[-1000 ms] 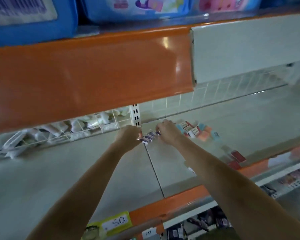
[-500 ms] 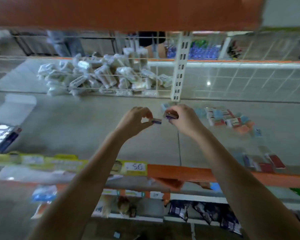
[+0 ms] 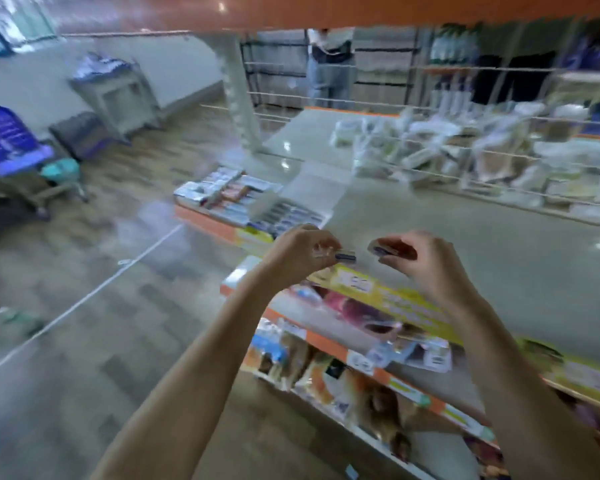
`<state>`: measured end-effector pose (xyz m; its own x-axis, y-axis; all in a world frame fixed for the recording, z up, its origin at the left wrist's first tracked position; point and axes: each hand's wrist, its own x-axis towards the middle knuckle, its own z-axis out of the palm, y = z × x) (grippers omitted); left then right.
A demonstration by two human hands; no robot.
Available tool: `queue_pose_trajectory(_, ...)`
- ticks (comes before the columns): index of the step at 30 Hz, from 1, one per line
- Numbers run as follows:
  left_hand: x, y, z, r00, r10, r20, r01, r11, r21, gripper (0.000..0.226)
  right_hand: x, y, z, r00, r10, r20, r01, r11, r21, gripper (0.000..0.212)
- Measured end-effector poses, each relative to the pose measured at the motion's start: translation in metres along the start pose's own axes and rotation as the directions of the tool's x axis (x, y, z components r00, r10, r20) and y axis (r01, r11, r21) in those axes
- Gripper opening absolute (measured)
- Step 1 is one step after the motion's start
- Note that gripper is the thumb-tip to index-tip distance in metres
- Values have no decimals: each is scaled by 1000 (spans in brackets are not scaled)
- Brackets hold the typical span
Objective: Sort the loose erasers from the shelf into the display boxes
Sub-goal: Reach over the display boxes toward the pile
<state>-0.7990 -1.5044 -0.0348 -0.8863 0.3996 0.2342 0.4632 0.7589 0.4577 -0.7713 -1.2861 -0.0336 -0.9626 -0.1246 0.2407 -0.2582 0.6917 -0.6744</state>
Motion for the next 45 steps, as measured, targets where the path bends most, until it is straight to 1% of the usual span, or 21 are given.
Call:
queue_pose_trajectory(3,-16,-49,-31,1000,-18,-14,19,999,36,14,22,-35,42,1000,-25,15,24,997,70,30)
queue_pose_trajectory(8,-15,-111,-59,997,-26,-67,31,997,74,16,58,-66,84,998,-57,1,57,998,39,28)
queue_pose_trajectory(11,1,-136,-68,998,-41,-54,46,994,100,16,83,-74,102,998,-53,27,53,998,-22,27)
queue_pose_trajectory(15,28,-155,-84,1000,-15,-6,15,993,117,18,108,-75,119,993,-25,112,40,990,-133,26)
queue_pose_trajectory(18,46,-163,-89,999,31,25,-34,990,135,20,118,-77,130,986,9,167,27,977,-211,21)
queue_pose_trajectory(20,56,-169,-89,997,60,50,-66,991,120,20,120,-82,137,984,40,175,1,973,-231,20)
queue_pose_trajectory(25,70,-178,-83,988,135,78,-141,986,85,22,120,-83,153,977,133,168,-82,957,-279,27)
queue_pose_trajectory(29,75,-182,-83,976,186,111,-193,979,57,23,114,-87,157,968,200,151,-153,949,-276,23)
queue_pose_trajectory(33,79,-187,-85,950,264,167,-275,961,43,22,111,-96,164,965,248,84,-224,948,-227,22)
queue_pose_trajectory(38,85,-186,-86,921,329,211,-337,941,6,24,105,-109,163,950,311,18,-299,929,-218,25)
queue_pose_trajectory(40,87,-179,-84,904,356,237,-360,933,-28,23,98,-109,151,931,358,-70,-364,899,-244,29)
queue_pose_trajectory(43,89,-163,-72,861,418,289,-407,908,-100,19,85,-102,130,874,425,-236,-480,831,-281,30)
queue_pose_trajectory(45,89,-152,-61,830,446,335,-427,895,-133,17,77,-98,124,833,466,-296,-541,799,-263,30)
